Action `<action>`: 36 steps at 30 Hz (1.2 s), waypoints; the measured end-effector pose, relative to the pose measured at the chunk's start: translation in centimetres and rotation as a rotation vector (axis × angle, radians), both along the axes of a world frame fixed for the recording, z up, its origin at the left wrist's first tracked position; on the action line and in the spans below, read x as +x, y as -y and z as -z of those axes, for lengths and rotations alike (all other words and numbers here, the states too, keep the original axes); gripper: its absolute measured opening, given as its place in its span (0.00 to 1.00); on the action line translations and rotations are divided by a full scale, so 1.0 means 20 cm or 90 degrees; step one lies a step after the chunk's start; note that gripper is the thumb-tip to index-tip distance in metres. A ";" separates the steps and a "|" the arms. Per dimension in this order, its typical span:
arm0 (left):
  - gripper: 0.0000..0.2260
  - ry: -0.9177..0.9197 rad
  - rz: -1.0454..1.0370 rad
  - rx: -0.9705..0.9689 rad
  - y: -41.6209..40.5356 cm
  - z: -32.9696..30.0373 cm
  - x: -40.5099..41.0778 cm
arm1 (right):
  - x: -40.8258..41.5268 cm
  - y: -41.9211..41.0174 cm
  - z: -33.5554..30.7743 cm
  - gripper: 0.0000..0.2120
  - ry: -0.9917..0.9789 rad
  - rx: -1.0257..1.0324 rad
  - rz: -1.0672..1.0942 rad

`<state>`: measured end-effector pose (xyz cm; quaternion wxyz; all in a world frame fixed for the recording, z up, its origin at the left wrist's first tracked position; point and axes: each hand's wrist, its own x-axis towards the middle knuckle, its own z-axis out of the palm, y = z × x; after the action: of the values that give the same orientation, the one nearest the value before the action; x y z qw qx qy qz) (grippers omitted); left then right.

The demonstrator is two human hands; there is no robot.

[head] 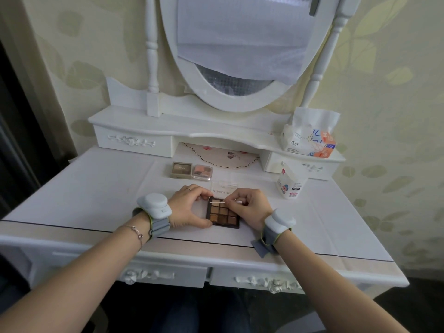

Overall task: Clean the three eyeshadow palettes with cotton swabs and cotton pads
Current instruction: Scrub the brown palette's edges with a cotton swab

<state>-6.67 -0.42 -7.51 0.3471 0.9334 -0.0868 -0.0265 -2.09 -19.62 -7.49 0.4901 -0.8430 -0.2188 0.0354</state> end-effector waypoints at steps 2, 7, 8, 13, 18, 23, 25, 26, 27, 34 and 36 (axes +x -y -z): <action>0.44 0.000 0.000 0.001 0.00 0.00 0.00 | 0.00 0.00 0.00 0.07 0.012 0.001 0.012; 0.44 -0.001 0.000 0.001 0.00 0.00 0.00 | 0.01 0.00 0.01 0.11 -0.017 0.004 -0.009; 0.44 -0.001 0.001 0.001 0.00 0.00 0.00 | 0.01 0.00 0.01 0.11 -0.012 0.003 -0.004; 0.43 -0.007 0.002 0.001 0.00 0.00 0.00 | 0.01 0.00 0.01 0.08 0.010 -0.007 0.010; 0.44 -0.012 0.005 0.001 0.00 -0.01 0.00 | -0.01 0.01 0.01 0.05 -0.046 0.006 -0.022; 0.44 -0.009 0.004 -0.003 0.00 -0.01 -0.01 | 0.00 0.00 0.01 0.05 -0.002 -0.003 0.003; 0.44 -0.011 0.004 -0.003 0.00 -0.01 -0.01 | -0.01 0.00 0.01 0.05 -0.026 -0.003 -0.007; 0.44 -0.011 0.003 -0.003 0.00 -0.01 -0.01 | -0.02 0.00 0.01 0.05 -0.034 -0.006 -0.013; 0.43 -0.010 0.002 -0.004 0.00 -0.01 -0.01 | -0.02 0.00 0.01 0.05 -0.034 -0.009 -0.018; 0.44 -0.001 -0.003 -0.004 0.00 -0.01 -0.01 | -0.03 -0.02 0.02 0.07 0.013 -0.023 -0.024; 0.44 -0.003 -0.003 -0.007 0.00 -0.01 -0.01 | -0.04 -0.02 0.02 0.05 0.004 -0.026 -0.037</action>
<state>-6.78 -0.51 -7.40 0.3527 0.9315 -0.0842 -0.0273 -2.90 -19.24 -7.82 0.4709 -0.8462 -0.2442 0.0515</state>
